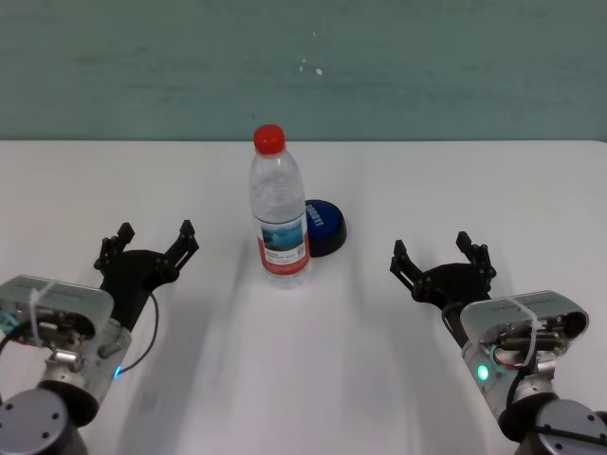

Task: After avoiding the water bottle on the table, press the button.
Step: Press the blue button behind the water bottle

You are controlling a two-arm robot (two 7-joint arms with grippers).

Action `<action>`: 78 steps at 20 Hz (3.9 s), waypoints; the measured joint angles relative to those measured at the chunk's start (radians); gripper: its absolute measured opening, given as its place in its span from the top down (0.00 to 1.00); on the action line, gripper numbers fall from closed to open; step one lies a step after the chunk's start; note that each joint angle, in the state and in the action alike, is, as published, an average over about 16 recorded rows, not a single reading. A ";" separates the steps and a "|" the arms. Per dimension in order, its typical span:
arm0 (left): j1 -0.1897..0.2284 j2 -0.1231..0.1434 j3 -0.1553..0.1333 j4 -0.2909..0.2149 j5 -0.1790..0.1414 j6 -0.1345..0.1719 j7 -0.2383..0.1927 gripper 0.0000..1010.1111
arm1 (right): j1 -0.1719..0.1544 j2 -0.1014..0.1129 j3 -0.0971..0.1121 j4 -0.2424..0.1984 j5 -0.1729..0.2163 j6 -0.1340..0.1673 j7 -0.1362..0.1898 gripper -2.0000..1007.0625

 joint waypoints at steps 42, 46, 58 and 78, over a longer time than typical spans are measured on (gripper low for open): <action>0.135 0.029 -0.047 -0.187 0.074 0.052 -0.015 0.01 | 0.000 0.000 0.000 0.000 0.000 0.000 0.000 0.00; 0.187 0.038 -0.057 -0.247 0.089 0.058 -0.035 0.01 | 0.000 0.000 0.000 0.000 0.000 0.000 0.000 0.00; 0.233 0.084 -0.035 -0.256 0.078 -0.026 -0.180 0.01 | 0.000 0.000 0.000 0.000 0.000 0.000 0.000 0.00; 0.078 0.143 0.068 -0.082 0.142 -0.143 -0.246 0.01 | 0.000 0.000 0.000 0.000 0.000 0.000 0.000 0.00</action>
